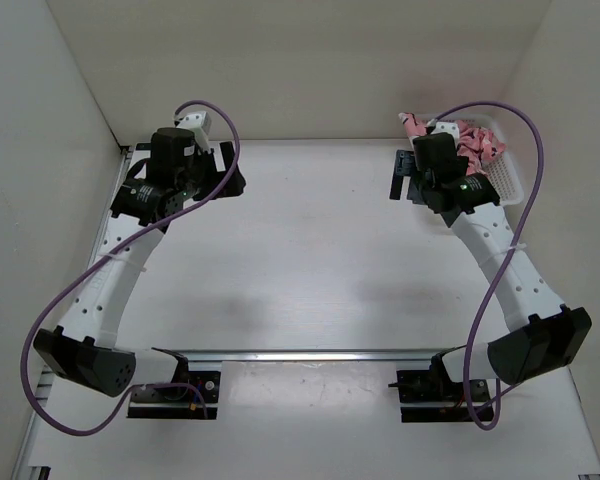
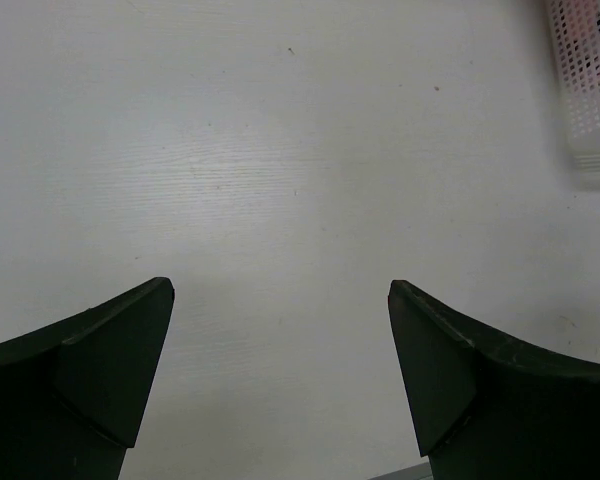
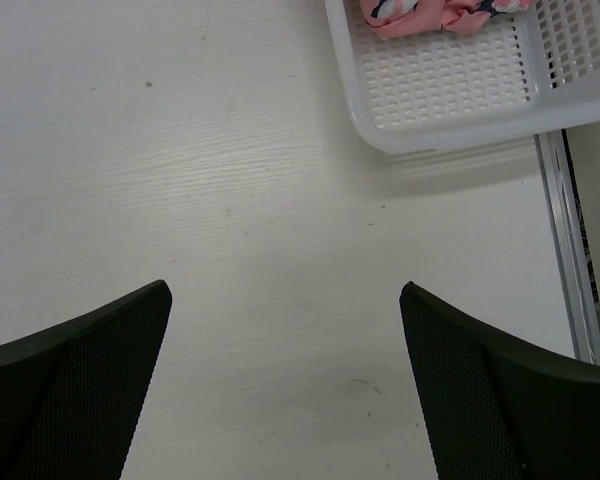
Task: Fold and stack the shorts
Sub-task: Grab the shorts from the pile
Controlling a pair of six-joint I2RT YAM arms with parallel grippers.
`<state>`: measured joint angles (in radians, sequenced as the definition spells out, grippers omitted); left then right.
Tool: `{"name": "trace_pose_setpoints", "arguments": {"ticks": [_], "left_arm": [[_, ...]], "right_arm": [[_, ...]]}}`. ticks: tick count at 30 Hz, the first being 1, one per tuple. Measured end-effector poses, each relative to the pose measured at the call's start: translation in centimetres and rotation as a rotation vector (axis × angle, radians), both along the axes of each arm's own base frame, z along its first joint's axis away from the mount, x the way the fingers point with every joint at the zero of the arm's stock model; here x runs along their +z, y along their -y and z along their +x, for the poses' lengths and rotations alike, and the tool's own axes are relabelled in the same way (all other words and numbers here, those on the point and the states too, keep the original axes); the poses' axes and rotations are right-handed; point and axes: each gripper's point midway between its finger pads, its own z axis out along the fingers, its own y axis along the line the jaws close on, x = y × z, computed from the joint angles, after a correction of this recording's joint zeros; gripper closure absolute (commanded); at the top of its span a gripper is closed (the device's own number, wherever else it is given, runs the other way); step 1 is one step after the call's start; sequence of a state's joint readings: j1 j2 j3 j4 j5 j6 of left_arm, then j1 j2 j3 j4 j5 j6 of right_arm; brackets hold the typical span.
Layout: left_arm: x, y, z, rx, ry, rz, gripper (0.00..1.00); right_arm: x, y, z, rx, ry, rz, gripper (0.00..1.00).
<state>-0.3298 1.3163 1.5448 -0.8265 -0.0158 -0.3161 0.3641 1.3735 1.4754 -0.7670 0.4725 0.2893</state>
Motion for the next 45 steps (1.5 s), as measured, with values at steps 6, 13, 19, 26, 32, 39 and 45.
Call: {"name": "trace_pose_setpoints", "arguments": {"ticks": [6, 13, 19, 26, 32, 39, 45], "left_arm": [[-0.9, 0.1, 0.0, -0.003, -0.022, 0.001, 0.0], [-1.8, 0.1, -0.1, 0.0, -0.048, 0.004, 0.0], [-2.9, 0.2, 0.0, 0.005, -0.08, 0.004, 0.0], [-5.5, 0.9, 0.8, 0.003, -0.157, 0.006, 0.0], [-8.7, 1.3, 1.9, 0.006, -0.239, 0.032, 0.0], [-11.4, 1.6, 2.8, 0.008, -0.306, 0.055, 0.0], [-12.4, 1.7, 3.2, 0.008, -0.333, 0.065, 0.0]], "right_arm": [[0.0, 1.2, 0.2, -0.046, 0.004, 0.001, 0.0], [-0.1, 4.9, 0.8, -0.145, 0.0, 0.021, 0.0], [1.2, 8.8, 5.0, -0.228, 0.02, 0.11, 0.0], [-0.6, 12.7, 15.2, -0.256, 0.024, 0.249, 0.0], [-7.1, 12.7, 24.1, -0.183, -0.015, 0.38, 0.0], [-14.2, 11.2, 26.7, -0.143, -0.094, 0.492, 0.1], [-14.2, 10.4, 29.0, -0.106, -0.029, 0.547, 0.65]]}}
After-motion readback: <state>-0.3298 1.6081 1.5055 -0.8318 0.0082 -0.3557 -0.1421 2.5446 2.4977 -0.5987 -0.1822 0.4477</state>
